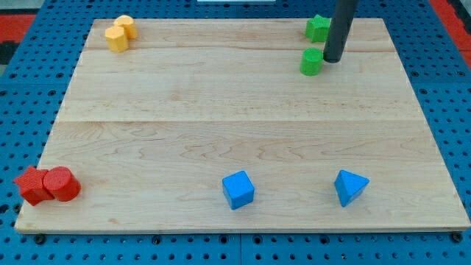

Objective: Move the green star closer to the green circle

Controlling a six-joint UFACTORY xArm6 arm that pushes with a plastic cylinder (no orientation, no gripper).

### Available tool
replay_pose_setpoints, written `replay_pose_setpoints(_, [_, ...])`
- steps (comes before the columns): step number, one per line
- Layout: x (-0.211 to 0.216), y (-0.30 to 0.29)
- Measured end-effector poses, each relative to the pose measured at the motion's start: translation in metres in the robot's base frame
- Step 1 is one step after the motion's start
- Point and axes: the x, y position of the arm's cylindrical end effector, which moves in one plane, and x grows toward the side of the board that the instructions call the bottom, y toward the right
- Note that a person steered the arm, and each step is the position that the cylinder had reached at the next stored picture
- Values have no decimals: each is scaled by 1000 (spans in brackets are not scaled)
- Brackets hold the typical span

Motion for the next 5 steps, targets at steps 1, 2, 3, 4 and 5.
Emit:
replay_pose_setpoints(1, [-62, 101])
replay_pose_setpoints(2, [-99, 81])
replay_pose_setpoints(3, [-102, 12])
replay_pose_setpoints(4, [-67, -42])
replay_pose_setpoints(5, [-28, -63])
